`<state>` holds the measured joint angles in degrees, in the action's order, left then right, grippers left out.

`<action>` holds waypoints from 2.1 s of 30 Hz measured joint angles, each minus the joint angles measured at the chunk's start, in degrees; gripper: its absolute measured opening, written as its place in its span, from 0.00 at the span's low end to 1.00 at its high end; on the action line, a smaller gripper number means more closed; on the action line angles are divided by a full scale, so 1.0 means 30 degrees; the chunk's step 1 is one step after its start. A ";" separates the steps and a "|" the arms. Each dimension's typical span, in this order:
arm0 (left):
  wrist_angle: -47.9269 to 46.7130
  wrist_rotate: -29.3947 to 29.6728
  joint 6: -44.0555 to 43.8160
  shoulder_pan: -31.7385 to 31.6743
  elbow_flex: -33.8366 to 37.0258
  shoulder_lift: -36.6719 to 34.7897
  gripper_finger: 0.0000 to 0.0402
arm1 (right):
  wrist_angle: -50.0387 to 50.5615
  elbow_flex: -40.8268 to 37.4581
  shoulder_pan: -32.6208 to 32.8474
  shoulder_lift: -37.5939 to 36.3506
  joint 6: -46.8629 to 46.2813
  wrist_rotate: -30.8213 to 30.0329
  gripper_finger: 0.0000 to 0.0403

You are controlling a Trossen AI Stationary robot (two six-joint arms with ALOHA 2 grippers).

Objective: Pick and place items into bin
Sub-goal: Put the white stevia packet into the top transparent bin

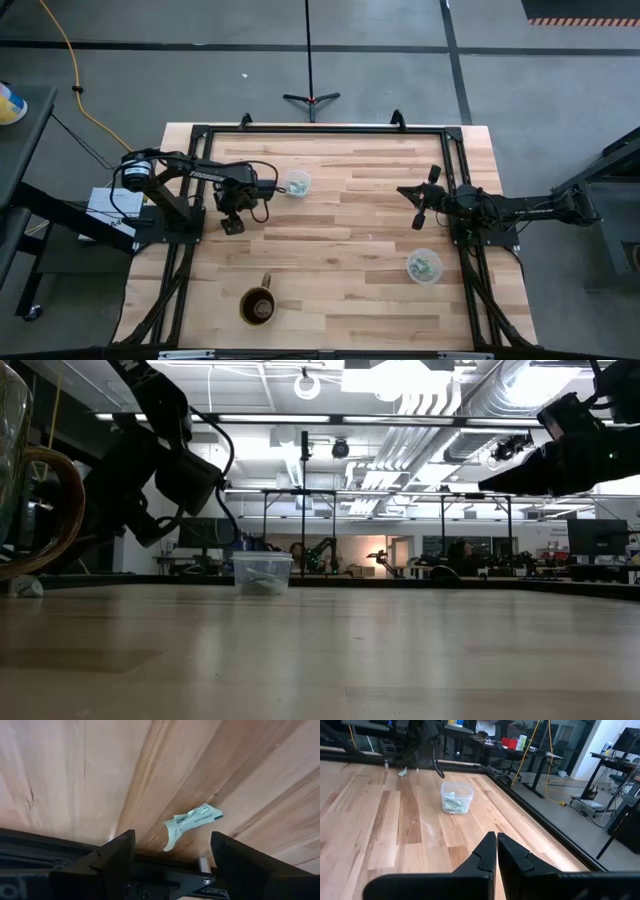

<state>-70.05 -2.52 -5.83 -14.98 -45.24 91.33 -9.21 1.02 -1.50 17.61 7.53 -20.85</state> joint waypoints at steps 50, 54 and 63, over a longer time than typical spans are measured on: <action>0.2046 -0.0427 -0.0461 0.0248 -0.0411 0.0233 0.10 | 0.0321 0.0000 0.0000 0.0007 0.0000 0.0005 0.02; 0.3506 0.0647 0.0999 0.0248 -0.2598 0.0233 0.06 | 0.0321 0.0000 0.0000 0.0007 0.0000 0.0009 0.02; 0.9931 0.3580 0.4308 0.0226 -0.5922 0.0219 0.09 | 0.0292 0.0000 0.0000 0.0007 0.0000 0.0009 0.02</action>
<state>-40.25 8.22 7.10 -14.31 -63.01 91.98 -8.34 1.02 -1.50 17.63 7.53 -20.82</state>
